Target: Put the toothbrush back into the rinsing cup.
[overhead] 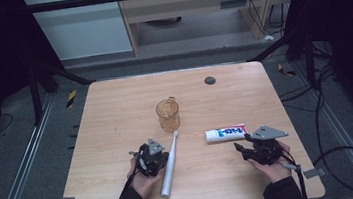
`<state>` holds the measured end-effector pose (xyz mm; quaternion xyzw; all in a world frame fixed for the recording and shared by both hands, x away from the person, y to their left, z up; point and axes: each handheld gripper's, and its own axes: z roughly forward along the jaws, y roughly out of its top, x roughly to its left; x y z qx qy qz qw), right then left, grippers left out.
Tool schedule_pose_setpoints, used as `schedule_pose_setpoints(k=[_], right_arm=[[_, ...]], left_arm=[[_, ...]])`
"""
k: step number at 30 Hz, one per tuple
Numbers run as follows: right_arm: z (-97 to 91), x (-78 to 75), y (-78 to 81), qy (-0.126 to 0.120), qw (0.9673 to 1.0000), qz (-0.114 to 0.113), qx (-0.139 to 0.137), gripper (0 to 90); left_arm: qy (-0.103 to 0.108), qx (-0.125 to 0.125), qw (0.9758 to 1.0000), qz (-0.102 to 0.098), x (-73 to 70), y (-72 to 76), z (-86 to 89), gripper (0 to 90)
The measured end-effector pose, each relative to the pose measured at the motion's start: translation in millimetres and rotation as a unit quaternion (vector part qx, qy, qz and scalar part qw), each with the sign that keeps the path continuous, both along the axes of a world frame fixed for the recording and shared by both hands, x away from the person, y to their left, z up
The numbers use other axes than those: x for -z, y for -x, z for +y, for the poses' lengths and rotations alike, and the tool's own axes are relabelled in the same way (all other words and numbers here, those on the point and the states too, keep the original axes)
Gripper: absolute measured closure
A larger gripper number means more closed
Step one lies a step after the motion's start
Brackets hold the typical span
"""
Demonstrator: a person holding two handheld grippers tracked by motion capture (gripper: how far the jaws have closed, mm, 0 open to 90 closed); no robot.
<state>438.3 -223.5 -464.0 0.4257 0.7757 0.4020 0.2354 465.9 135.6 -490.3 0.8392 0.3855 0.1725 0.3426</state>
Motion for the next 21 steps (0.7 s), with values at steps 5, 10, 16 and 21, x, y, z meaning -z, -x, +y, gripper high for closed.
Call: schedule_pose_setpoints(k=[5, 10, 16, 21], right_arm=[[0.3, 0.2, -0.1, 0.0, 1.0, 0.001, 0.0, 47.4], [0.4, 0.1, -0.1, -0.001, 1.0, 0.0, 0.0, 47.4], [0.7, 0.3, -0.2, -0.002, 1.0, 0.001, 0.0, 47.3], [0.0, 0.2, -0.2, -0.001, 1.0, 0.001, 0.0, 47.3]], left_arm=[[0.0, 0.005, 1.0, 0.001, -0.5, 0.5, -1.2, 89.6], [0.001, 0.011, 0.9999, 0.001, -0.9, 1.2, -2.7, 89.6], [0.004, 0.016, 0.9999, 0.001, -2.0, 1.8, -4.3, 89.6], [0.005, 0.018, 0.9998, -0.003, -5.1, 2.5, -3.6, 89.5]])
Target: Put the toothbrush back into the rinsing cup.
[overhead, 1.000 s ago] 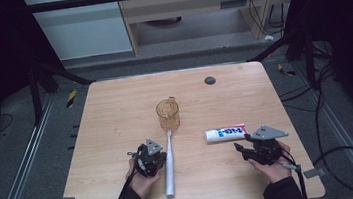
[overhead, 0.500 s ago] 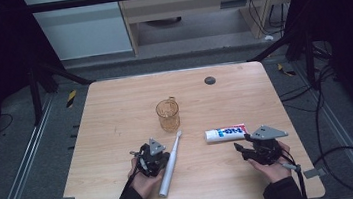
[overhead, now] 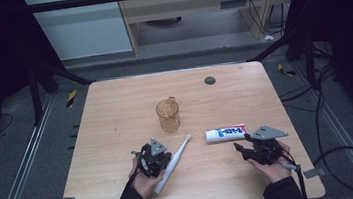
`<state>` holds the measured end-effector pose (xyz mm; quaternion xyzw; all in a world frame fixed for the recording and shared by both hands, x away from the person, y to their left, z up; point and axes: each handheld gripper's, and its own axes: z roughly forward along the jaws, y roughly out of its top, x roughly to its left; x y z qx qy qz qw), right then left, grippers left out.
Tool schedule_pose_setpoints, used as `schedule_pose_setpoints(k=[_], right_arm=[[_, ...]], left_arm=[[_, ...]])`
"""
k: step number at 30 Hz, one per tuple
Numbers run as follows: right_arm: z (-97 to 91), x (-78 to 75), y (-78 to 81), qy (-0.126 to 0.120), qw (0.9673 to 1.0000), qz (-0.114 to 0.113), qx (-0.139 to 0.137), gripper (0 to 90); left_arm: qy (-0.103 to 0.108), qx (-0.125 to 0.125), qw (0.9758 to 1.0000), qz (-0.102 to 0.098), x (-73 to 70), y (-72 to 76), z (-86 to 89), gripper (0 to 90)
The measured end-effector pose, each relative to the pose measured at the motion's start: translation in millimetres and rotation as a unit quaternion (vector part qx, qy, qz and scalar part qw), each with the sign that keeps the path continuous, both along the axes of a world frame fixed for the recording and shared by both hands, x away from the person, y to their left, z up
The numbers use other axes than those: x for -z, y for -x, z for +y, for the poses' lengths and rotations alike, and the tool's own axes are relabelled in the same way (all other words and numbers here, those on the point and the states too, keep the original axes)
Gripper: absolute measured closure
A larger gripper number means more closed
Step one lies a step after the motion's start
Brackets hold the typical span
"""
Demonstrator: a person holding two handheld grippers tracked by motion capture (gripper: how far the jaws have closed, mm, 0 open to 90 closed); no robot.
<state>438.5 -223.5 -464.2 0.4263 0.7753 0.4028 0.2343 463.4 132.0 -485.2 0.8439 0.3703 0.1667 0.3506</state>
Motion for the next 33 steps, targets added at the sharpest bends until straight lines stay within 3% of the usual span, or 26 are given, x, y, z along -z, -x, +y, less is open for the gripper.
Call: schedule_pose_setpoints(k=[14, 21, 33], right_arm=[[-11.3, -5.3, -0.1, -0.009, 0.9997, -0.007, 0.021, 44.4], [-17.5, -5.7, -1.5, -0.004, 0.9993, -0.008, 0.036, 42.6], [-23.2, -4.0, -3.7, 0.002, 0.9991, 0.0, 0.042, 41.4]], left_arm=[[0.039, -0.018, 0.9989, -0.017, -31.4, -3.1, 28.5, 81.5], [0.037, -0.012, 0.9991, -0.016, -42.8, -0.9, 37.3, 74.0], [0.01, 0.01, 0.9998, 0.013, -56.2, -3.3, 31.2, 56.9]])
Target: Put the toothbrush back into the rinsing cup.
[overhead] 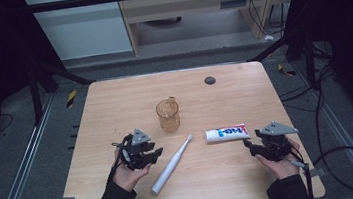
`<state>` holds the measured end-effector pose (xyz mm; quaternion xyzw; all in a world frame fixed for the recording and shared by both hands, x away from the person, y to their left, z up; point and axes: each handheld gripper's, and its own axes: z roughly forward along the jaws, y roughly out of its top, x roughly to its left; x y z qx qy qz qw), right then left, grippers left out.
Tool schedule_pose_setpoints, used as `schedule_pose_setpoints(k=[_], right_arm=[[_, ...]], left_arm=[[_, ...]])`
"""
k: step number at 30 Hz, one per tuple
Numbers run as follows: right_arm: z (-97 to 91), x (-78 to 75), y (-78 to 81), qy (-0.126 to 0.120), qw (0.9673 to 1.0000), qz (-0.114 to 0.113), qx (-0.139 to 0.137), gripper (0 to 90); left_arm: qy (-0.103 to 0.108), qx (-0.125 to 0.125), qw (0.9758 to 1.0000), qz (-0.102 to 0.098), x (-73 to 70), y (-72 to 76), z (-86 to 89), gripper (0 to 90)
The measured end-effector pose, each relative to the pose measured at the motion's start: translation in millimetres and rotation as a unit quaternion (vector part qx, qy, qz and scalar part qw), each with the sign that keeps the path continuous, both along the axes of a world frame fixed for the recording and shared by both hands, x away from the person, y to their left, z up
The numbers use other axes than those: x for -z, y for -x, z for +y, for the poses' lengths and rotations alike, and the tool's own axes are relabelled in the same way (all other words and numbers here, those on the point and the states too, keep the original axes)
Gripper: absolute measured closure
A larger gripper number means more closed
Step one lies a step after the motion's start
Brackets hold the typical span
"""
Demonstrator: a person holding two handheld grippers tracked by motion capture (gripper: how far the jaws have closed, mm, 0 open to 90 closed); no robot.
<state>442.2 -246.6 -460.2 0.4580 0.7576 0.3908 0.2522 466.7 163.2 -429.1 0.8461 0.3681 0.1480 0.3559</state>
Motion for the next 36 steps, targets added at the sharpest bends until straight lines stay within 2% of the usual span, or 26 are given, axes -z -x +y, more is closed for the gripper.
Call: schedule_pose_setpoints(k=[4, 6, 7, 22, 30, 36], right_arm=[[0.2, 0.6, -0.8, 0.003, 1.0, 0.005, 0.002, 39.5], [0.2, 0.8, -1.0, 0.004, 1.0, 0.005, 0.002, 39.4], [0.3, 0.9, -1.7, 0.005, 1.0, 0.006, 0.0, 39.3], [1.8, 2.3, -3.9, 0.009, 0.9999, 0.013, -0.002, 38.5], [3.4, 1.8, -4.6, 0.009, 0.9999, 0.014, -0.002, 38.5], [2.6, 1.6, -4.6, 0.008, 0.9999, 0.014, -0.002, 38.6]], left_arm=[[-0.02, 0.012, 0.9997, 0.009, -1.4, 0.1, -7.0, 53.2], [-0.027, 0.011, 0.9996, 0.005, -1.1, 0.6, -10.1, 52.6], [-0.031, 0.015, 0.9993, 0.011, -0.2, 0.1, -12.3, 51.9], [-0.043, 0.028, 0.9982, 0.031, 1.5, -3.5, -27.2, 45.2], [-0.068, 0.043, 0.9954, 0.053, 4.0, -6.9, -36.8, 43.0], [-0.083, 0.047, 0.9935, 0.062, 4.0, -8.3, -43.1, 41.4]])
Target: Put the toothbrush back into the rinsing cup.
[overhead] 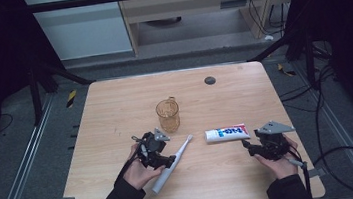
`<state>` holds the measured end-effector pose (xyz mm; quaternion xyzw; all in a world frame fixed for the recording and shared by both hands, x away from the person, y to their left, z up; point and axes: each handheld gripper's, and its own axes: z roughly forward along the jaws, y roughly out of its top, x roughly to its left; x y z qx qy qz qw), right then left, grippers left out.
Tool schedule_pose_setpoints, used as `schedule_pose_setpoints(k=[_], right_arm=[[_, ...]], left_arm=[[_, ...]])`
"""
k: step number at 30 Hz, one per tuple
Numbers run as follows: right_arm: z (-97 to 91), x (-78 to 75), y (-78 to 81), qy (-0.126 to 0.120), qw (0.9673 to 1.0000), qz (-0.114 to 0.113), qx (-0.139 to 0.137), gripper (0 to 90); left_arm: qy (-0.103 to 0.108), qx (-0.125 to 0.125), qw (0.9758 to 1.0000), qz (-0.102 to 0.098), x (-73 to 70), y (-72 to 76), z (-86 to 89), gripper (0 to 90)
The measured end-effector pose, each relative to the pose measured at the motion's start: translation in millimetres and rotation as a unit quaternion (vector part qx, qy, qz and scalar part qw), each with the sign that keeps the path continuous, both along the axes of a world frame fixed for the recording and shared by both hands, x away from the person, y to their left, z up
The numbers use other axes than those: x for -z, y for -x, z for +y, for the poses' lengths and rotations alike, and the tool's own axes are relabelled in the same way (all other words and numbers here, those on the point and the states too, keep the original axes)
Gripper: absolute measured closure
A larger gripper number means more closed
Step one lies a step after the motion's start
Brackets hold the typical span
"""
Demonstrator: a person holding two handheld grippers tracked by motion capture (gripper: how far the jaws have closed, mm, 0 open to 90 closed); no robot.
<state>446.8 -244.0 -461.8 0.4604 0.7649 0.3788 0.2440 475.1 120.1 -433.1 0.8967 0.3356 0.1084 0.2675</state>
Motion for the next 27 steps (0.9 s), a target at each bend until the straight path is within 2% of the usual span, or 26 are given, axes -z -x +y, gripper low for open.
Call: schedule_pose_setpoints(k=[3, 7, 16, 27], right_arm=[[0.5, 0.5, 0.0, 0.0, 1.0, 0.002, 0.0, 38.7], [0.7, 0.2, 0.0, -0.001, 1.0, 0.001, -0.002, 38.8], [1.2, 1.1, -0.6, 0.002, 1.0, 0.003, -0.005, 39.0], [1.5, 1.8, -0.8, 0.002, 1.0, 0.005, -0.005, 39.1]], left_arm=[[-0.015, 0.006, 0.9998, 0.007, 1.4, -2.1, -6.4, 40.0], [-0.023, 0.003, 0.9996, 0.012, 4.0, -5.7, -11.4, 39.8], [-0.028, -0.007, 0.9993, 0.025, 9.8, -9.3, -16.9, 39.9], [-0.033, -0.005, 0.9986, 0.041, 18.8, -10.6, -21.8, 41.8]])
